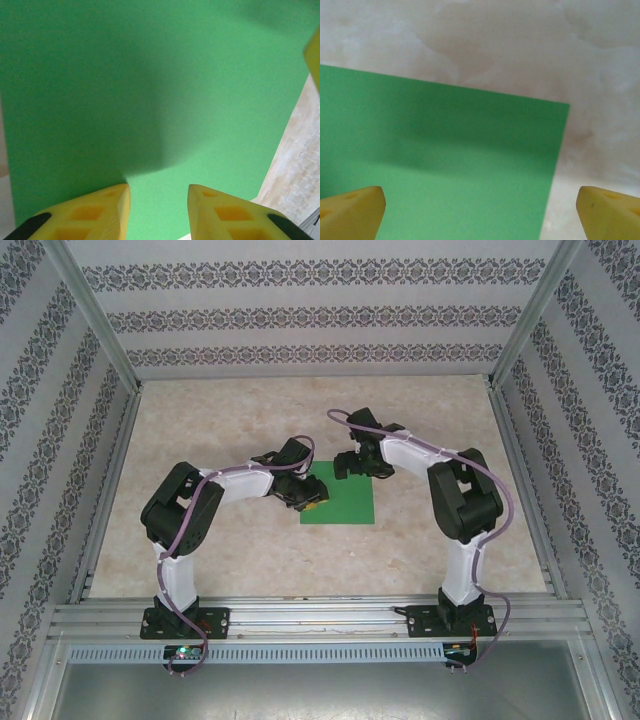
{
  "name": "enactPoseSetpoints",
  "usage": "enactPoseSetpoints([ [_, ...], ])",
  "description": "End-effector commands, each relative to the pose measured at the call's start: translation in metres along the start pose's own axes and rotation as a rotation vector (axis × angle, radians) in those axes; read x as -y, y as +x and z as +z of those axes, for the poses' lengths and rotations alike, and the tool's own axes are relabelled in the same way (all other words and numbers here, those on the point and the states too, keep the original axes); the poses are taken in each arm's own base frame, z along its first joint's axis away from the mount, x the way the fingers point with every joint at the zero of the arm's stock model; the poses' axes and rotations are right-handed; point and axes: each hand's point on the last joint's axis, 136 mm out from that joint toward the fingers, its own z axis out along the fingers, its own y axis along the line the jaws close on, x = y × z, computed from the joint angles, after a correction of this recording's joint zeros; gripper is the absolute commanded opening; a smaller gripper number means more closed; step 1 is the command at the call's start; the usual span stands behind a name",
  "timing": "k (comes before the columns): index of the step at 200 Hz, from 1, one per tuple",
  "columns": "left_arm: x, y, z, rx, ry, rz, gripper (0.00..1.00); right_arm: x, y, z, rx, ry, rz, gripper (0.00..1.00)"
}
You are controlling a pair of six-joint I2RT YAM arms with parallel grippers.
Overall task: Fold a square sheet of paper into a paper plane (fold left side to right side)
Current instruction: Pick up the square sheet of paper from the center of the table.
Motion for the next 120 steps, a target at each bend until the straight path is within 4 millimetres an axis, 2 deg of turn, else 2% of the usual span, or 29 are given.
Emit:
enactPoseSetpoints([
  [1, -0.025, 0.014, 0.013, -0.058, -0.071, -0.019, 0.35, -0.006, 0.004, 0.008, -0.049, 0.009, -0.028, 0.98],
  [53, -0.033, 0.016, 0.018, -0.066, -0.09, -0.031, 0.34, -0.015, 0.022, 0.022, -0.128, -0.029, -0.009, 0.97],
  [120, -0.03, 0.015, 0.02, -0.062, -0.065, -0.037, 0.34, -0.037, 0.039, 0.007, -0.153, -0.075, -0.017, 0.95],
])
